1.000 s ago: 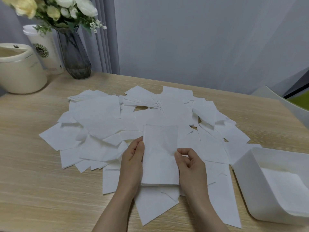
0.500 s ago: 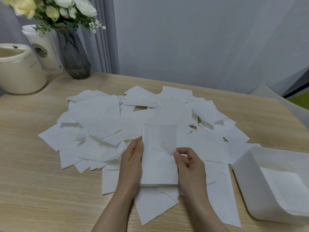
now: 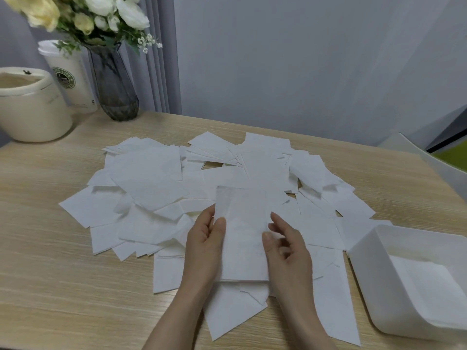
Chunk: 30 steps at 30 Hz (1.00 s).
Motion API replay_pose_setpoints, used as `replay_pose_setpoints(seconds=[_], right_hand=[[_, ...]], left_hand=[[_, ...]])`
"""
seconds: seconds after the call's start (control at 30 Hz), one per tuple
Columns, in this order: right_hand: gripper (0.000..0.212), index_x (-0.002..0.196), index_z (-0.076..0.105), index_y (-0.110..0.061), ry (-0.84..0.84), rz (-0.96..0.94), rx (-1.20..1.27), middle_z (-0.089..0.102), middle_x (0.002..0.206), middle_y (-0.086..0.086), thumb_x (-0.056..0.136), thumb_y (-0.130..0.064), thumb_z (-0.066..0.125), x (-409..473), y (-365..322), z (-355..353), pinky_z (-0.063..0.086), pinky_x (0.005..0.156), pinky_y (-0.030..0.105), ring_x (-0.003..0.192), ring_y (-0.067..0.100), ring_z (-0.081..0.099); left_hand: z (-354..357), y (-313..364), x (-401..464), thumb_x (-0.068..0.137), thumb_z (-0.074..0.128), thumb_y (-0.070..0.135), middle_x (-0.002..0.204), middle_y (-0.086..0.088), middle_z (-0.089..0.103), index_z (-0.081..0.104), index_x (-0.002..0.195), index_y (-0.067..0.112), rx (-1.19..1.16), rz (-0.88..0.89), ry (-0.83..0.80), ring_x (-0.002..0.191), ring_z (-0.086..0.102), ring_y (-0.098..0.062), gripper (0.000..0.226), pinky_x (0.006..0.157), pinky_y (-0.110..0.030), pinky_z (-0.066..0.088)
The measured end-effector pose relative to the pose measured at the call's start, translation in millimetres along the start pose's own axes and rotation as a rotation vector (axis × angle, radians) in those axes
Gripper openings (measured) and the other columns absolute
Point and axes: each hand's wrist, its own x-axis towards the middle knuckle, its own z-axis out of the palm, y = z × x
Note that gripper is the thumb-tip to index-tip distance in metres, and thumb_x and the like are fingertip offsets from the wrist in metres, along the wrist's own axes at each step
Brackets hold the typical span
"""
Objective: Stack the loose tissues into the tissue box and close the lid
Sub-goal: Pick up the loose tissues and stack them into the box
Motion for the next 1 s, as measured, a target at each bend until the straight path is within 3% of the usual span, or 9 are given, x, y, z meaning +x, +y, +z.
replay_pose_setpoints(seconds=[0.1,0.23,0.37,0.47,0.6,0.73,0.87,0.93,1.0], right_hand=[[0.038,0.129,0.053,-0.046,-0.054,0.015,0.016,0.063,0.108,-0.022,0.096,-0.027,0.055,-0.6,-0.4,-0.3,0.047,0.084,0.019,0.095,0.004,0.061],[0.041,0.132,0.047,-0.037,-0.072,0.033,0.092,0.059,0.107,-0.035,0.098,-0.016,0.052,-2.0,-7.2,-3.7,0.043,0.074,0.003,0.092,-0.015,0.059],[0.046,0.131,0.051,-0.041,-0.058,0.062,0.164,0.062,0.119,-0.017,0.094,-0.015,0.058,-4.8,-11.9,-9.9,0.042,0.081,0.002,0.106,-0.011,0.056],[0.048,0.124,0.054,-0.05,-0.02,0.037,0.182,0.065,0.11,-0.016,0.089,-0.019,0.065,-9.2,-16.1,-16.6,0.04,0.078,0.004,0.091,-0.006,0.057],[0.046,0.118,0.063,-0.042,-0.004,0.073,0.301,0.058,0.091,-0.01,0.083,-0.014,0.071,-18.0,-19.6,-18.8,0.04,0.064,0.005,0.058,0.002,0.041],[0.042,0.107,0.071,-0.041,0.07,0.144,0.418,0.057,0.083,-0.007,0.077,-0.012,0.075,-24.0,-17.9,-15.2,0.044,0.065,0.008,0.061,0.007,0.043],[0.042,0.108,0.071,-0.03,0.125,0.205,0.53,0.044,0.056,-0.015,0.077,-0.002,0.074,-28.0,-23.1,-15.0,0.044,0.062,0.006,0.054,0.001,0.045],[0.044,0.112,0.07,-0.027,0.129,0.206,0.534,0.044,0.052,0.004,0.077,0.0,0.073,-30.8,-25.6,-14.9,0.045,0.062,0.007,0.053,0.014,0.047],[0.049,0.118,0.067,-0.024,0.124,0.212,0.568,0.058,0.068,0.028,0.079,0.005,0.069,-33.2,-27.4,-13.8,0.048,0.064,0.01,0.067,0.035,0.058]], left_hand=[[7.1,2.6,-1.8,0.102,0.043,0.008,0.105,0.005,0.075,0.064,0.114,0.024,0.0,0.006,-0.009,0.099,0.07,-0.017,0.029,0.085,-0.035,0.054],[16.5,2.5,-6.0,0.103,0.042,0.01,0.11,0.004,0.073,0.06,0.119,0.024,0.002,-0.022,-0.044,0.103,0.069,-0.016,0.029,0.091,-0.041,0.055],[24.6,3.1,-7.1,0.1,0.043,0.003,0.114,0.001,0.071,0.057,0.121,0.024,-0.008,-0.01,-0.02,0.105,0.068,-0.019,0.033,0.095,-0.049,0.053],[30.4,4.1,-7.3,0.101,0.043,0.006,0.115,0.003,0.069,0.054,0.126,0.026,-0.077,0.01,0.09,0.106,0.067,-0.017,0.034,0.096,-0.048,0.052],[43.3,9.7,-11.1,0.102,0.041,0.009,0.127,0.006,0.062,0.045,0.137,0.033,-0.162,0.02,0.168,0.115,0.062,-0.015,0.043,0.1,-0.048,0.05],[51.8,9.1,-15.7,0.103,0.041,0.011,0.141,0.005,0.052,0.035,0.145,0.038,-0.209,0.031,0.195,0.126,0.054,-0.012,0.05,0.108,-0.046,0.044],[60.3,10.8,-20.2,0.104,0.039,0.009,0.135,0.0,0.057,0.038,0.144,0.032,-0.317,-0.007,0.314,0.121,0.058,-0.017,0.046,0.105,-0.043,0.046],[64.1,13.6,-20.0,0.104,0.039,0.006,0.125,0.005,0.062,0.044,0.136,0.031,-0.378,-0.009,0.388,0.119,0.059,-0.017,0.042,0.102,-0.04,0.048],[67.1,15.8,-19.8,0.103,0.04,0.004,0.116,0.011,0.064,0.049,0.125,0.034,-0.434,-0.019,0.44,0.117,0.061,-0.016,0.038,0.097,-0.036,0.05]])
